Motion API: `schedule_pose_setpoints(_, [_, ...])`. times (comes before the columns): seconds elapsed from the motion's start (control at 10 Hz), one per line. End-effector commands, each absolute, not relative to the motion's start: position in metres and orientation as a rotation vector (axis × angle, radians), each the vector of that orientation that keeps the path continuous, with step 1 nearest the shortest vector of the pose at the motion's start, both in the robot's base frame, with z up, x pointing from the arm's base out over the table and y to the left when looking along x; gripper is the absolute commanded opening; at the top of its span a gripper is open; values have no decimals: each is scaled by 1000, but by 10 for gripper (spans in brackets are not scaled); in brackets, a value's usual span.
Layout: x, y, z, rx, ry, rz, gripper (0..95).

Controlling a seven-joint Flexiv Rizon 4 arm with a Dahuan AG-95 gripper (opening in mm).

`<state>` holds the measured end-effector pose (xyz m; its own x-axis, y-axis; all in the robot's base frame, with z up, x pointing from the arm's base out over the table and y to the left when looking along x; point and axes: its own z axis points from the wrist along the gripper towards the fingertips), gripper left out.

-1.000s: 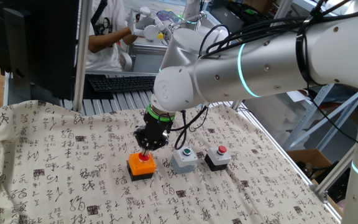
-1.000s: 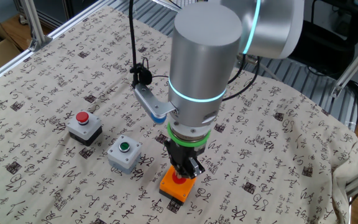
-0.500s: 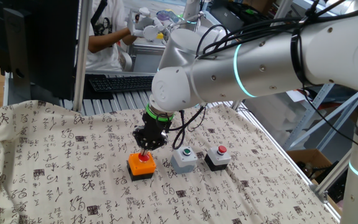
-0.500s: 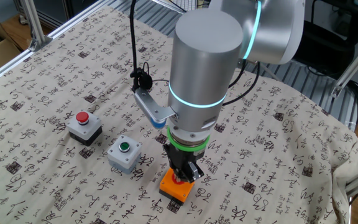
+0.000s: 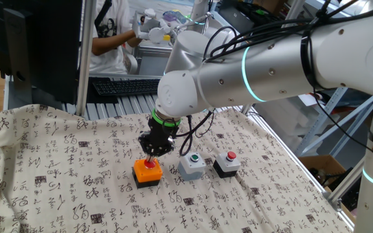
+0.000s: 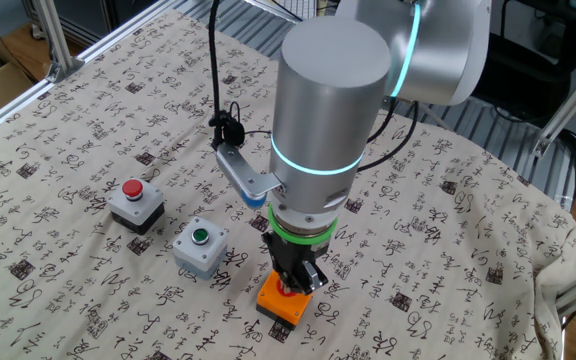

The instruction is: Press three buttons from left to right in sequence

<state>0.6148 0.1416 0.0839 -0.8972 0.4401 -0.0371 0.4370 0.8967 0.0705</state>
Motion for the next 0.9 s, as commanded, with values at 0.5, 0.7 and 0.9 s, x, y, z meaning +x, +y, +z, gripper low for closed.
schedule_pose_setpoints(0.5, [615,141,65,691,2997,102,0])
schedule_pose_setpoints(0.7, [615,141,64,692,2999,102,0])
schedule_pose_setpoints(0.9, [614,141,64,693,2998,94,0])
